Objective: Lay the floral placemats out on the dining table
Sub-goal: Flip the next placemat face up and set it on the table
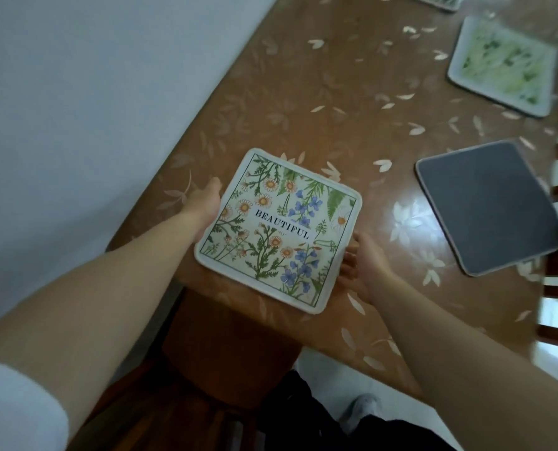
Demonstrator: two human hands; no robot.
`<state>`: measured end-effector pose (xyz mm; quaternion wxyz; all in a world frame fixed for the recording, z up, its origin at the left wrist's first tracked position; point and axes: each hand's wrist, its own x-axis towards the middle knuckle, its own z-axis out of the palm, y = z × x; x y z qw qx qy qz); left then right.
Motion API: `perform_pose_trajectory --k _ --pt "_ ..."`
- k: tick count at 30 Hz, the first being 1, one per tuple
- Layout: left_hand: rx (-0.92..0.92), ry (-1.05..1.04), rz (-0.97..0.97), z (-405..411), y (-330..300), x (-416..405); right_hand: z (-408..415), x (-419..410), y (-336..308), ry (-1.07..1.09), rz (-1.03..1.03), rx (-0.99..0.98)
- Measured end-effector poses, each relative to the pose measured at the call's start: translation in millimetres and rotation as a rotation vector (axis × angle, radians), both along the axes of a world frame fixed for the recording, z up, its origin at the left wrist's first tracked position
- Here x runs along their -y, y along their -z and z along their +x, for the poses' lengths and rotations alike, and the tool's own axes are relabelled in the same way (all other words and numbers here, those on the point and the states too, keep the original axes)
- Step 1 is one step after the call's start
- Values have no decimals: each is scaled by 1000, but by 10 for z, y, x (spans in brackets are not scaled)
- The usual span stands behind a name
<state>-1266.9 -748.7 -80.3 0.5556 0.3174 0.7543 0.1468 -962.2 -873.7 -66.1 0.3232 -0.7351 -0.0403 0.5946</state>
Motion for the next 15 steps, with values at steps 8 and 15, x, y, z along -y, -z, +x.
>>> perform_pose_trajectory --k 8,15 --pt "35 29 -1 -37 74 -12 -43 4 -60 -7 6 33" --pt "39 76 39 -11 61 -7 -24 30 -165 -16 -34 30"
